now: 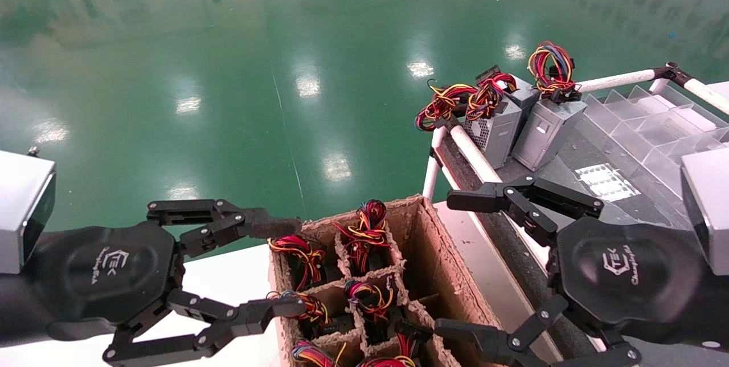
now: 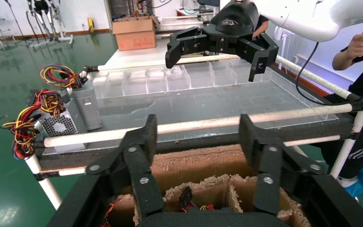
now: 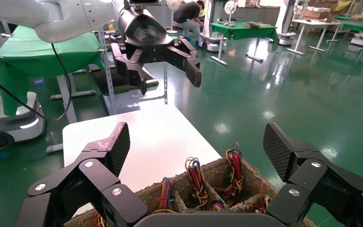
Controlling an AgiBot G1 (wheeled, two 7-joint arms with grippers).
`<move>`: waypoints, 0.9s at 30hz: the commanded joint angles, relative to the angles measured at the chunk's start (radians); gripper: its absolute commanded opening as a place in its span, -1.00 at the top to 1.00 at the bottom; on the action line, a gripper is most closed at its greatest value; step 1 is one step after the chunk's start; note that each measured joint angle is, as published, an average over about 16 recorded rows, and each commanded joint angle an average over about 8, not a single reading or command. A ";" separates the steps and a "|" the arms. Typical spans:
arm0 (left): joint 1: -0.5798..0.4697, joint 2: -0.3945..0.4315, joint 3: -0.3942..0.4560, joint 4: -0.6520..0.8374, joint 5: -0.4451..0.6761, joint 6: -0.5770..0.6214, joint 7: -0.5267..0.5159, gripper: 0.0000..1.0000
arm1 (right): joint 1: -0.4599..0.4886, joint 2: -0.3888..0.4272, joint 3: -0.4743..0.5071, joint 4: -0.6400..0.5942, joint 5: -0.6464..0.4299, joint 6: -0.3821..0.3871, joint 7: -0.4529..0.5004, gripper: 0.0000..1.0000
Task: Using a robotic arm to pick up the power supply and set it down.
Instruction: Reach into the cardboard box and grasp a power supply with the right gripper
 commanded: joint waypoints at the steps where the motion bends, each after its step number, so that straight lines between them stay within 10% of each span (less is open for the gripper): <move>1: 0.000 0.000 0.000 0.000 0.000 0.000 0.000 -1.00 | 0.000 0.000 0.000 0.001 0.000 -0.001 0.001 -1.00; 27: -0.001 0.000 0.001 0.001 -0.001 0.000 0.001 -1.00 | -0.010 0.011 -0.072 -0.042 -0.107 -0.005 0.071 -1.00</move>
